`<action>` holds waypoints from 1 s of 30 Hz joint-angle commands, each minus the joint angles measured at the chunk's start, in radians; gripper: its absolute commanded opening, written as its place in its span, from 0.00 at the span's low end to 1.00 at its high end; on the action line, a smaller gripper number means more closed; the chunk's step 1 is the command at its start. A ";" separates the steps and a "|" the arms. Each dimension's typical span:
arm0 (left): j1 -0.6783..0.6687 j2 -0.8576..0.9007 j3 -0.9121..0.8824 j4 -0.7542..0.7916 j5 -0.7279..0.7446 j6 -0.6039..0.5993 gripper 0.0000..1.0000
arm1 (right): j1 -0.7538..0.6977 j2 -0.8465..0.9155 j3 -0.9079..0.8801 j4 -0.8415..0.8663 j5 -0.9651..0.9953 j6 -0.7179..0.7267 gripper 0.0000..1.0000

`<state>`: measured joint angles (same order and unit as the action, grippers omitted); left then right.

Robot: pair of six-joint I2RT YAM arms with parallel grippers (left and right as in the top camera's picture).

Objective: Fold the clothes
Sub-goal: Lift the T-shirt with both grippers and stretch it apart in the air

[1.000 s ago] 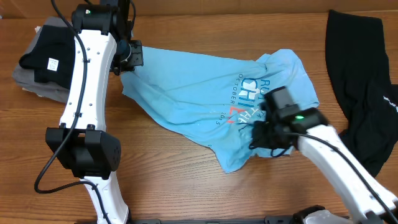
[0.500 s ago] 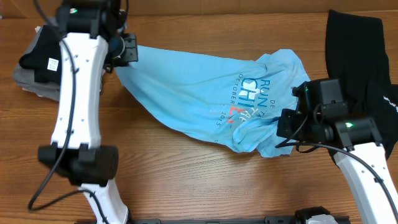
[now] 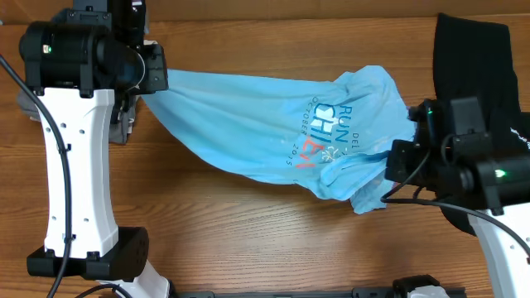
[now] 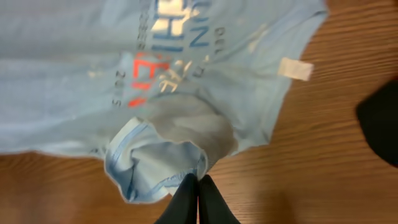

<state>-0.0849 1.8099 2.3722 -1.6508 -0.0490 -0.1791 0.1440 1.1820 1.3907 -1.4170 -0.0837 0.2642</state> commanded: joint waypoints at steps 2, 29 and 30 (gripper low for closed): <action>0.001 -0.037 0.018 0.006 -0.037 0.044 0.04 | -0.116 -0.046 0.177 -0.019 0.083 0.001 0.04; -0.001 -0.487 0.020 0.196 -0.016 0.045 0.04 | -0.338 -0.058 0.907 -0.122 0.060 -0.109 0.04; -0.001 -0.496 0.020 0.196 -0.016 0.045 0.04 | -0.338 -0.058 0.921 -0.133 0.065 -0.109 0.04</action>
<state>-0.0849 1.3315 2.3833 -1.4582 -0.0769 -0.1532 -0.1886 1.1263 2.2597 -1.5345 -0.0433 0.1745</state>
